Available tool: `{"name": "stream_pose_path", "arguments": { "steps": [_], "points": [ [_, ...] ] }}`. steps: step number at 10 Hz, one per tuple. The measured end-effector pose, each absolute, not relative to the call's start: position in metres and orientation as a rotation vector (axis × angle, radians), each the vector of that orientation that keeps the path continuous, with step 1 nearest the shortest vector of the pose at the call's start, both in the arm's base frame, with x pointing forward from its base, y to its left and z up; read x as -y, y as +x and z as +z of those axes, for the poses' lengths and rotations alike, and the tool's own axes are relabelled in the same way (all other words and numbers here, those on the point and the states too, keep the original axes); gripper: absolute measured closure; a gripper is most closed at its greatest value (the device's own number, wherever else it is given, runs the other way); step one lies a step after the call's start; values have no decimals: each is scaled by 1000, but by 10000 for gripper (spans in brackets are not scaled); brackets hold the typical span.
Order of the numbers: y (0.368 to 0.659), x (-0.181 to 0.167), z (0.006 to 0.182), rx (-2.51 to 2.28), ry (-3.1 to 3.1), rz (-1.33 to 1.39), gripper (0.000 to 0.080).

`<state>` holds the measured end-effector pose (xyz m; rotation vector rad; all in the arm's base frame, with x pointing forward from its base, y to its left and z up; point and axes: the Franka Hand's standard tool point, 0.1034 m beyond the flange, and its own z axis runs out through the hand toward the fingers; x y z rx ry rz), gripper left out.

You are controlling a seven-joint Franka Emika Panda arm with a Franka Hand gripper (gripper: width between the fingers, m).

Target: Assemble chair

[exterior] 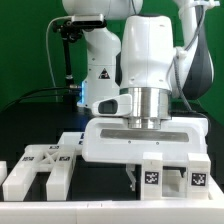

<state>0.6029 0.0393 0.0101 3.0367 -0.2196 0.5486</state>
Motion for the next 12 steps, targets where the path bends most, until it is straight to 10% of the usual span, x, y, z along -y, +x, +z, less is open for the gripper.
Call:
{"name": "stream_pose_path", "arguments": {
  "steps": [7, 12],
  "points": [
    [575, 12, 30, 7, 3016, 487, 765],
    [553, 30, 67, 28, 3183, -156, 765]
  ]
}}
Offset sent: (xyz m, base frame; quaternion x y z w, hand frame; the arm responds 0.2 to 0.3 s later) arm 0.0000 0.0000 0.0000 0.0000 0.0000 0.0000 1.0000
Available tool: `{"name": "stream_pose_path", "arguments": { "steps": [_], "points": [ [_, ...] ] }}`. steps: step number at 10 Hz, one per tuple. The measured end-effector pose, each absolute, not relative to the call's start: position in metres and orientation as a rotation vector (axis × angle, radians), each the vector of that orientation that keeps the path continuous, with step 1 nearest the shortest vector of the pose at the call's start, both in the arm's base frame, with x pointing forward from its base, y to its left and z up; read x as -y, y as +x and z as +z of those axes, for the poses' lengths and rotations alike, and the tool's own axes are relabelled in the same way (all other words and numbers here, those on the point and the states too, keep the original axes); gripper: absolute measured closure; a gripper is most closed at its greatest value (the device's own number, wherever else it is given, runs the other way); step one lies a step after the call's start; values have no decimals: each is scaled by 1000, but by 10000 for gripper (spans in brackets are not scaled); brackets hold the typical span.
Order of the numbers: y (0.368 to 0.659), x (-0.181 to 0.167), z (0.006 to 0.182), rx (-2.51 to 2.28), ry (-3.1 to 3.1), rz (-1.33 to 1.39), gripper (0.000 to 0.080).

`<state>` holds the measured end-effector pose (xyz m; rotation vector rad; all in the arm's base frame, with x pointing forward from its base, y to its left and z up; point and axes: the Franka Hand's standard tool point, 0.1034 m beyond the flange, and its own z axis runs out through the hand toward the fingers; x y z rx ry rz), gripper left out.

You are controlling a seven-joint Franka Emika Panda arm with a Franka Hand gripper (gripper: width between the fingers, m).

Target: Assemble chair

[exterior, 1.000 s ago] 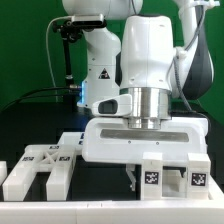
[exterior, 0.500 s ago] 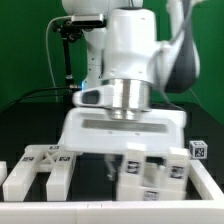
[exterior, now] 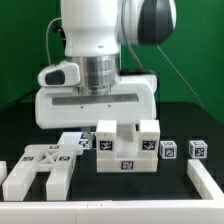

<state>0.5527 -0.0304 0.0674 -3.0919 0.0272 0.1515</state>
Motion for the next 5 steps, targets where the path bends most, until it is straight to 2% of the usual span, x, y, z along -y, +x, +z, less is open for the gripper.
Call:
{"name": "stream_pose_path", "arguments": {
  "steps": [2, 3, 5],
  "points": [
    [540, 24, 64, -24, -3031, 450, 765],
    [548, 25, 62, -19, -3024, 492, 765],
    [535, 27, 68, -7, -2918, 917, 765]
  ]
}}
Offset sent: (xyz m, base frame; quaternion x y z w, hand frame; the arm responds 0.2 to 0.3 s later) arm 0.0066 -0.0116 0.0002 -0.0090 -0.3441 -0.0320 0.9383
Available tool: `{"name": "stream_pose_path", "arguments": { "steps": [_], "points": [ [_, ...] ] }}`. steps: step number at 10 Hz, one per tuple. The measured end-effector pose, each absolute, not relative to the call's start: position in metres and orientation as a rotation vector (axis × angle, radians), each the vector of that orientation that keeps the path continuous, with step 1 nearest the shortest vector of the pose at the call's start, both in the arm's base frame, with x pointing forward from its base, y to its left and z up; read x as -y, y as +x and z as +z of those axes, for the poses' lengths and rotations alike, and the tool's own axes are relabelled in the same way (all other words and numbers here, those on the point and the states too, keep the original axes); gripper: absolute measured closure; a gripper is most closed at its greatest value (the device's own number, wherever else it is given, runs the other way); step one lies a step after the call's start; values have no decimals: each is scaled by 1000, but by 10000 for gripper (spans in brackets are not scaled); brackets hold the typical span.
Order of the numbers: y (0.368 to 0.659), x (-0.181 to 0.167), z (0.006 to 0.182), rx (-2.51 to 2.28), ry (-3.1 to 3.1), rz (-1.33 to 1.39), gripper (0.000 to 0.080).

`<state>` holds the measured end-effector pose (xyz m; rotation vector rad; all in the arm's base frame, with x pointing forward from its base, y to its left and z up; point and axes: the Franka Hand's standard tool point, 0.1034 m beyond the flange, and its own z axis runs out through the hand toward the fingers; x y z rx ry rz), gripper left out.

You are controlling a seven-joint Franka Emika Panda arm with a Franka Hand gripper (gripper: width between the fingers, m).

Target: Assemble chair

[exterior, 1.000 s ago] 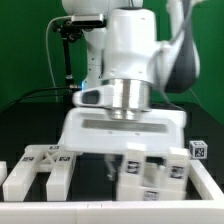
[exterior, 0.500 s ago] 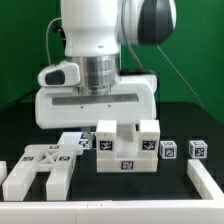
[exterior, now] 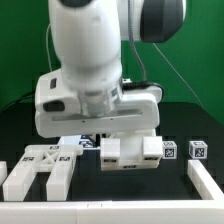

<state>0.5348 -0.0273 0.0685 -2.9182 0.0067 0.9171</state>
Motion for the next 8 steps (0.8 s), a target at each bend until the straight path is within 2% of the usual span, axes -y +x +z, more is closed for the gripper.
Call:
{"name": "stream_pose_path", "arguments": {
  "steps": [2, 4, 5, 8],
  "points": [
    [543, 27, 69, -15, -2838, 1179, 765],
    [532, 25, 65, -64, -2776, 1342, 765],
    [537, 27, 59, -66, -2782, 1338, 765],
    [539, 43, 57, -44, -2724, 1390, 765]
  ]
}}
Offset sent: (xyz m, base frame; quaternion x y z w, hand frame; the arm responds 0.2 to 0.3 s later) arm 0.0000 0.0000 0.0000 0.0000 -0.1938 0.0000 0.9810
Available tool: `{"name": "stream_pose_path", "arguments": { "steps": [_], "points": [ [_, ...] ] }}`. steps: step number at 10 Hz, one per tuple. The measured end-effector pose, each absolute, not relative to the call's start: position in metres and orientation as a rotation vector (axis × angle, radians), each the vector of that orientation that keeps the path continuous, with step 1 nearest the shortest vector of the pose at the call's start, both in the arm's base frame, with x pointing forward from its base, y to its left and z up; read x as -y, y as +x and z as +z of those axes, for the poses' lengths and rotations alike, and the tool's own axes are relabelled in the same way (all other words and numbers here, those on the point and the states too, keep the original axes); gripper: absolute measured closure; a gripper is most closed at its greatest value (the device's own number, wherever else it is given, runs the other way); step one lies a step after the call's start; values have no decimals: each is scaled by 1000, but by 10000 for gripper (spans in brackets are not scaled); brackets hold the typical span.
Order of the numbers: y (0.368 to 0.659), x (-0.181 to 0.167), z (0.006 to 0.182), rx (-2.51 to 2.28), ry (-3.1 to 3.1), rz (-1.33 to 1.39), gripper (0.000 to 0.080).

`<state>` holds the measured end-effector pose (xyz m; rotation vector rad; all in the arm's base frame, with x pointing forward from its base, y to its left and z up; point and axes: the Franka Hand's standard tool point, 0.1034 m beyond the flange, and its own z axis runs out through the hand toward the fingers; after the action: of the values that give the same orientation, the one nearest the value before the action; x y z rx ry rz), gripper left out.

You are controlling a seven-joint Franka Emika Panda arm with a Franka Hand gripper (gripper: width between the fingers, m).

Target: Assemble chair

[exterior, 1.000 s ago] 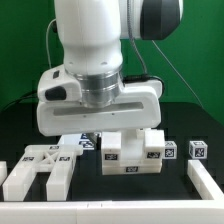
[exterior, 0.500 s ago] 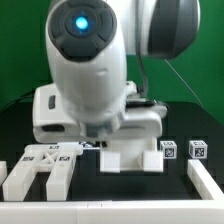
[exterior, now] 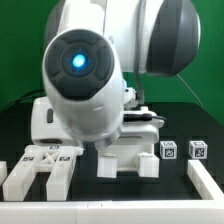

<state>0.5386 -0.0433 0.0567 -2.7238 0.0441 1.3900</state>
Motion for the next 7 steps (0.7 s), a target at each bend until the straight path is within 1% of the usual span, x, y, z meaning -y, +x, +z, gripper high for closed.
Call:
{"name": "stream_pose_path", "arguments": {
  "steps": [1, 4, 5, 7],
  "points": [
    [542, 48, 53, -53, -2728, 1380, 765],
    [534, 53, 39, -112, -2715, 1428, 765],
    [531, 52, 38, -153, -2703, 1479, 765],
    [533, 50, 38, -148, -2714, 1482, 765]
  ]
}}
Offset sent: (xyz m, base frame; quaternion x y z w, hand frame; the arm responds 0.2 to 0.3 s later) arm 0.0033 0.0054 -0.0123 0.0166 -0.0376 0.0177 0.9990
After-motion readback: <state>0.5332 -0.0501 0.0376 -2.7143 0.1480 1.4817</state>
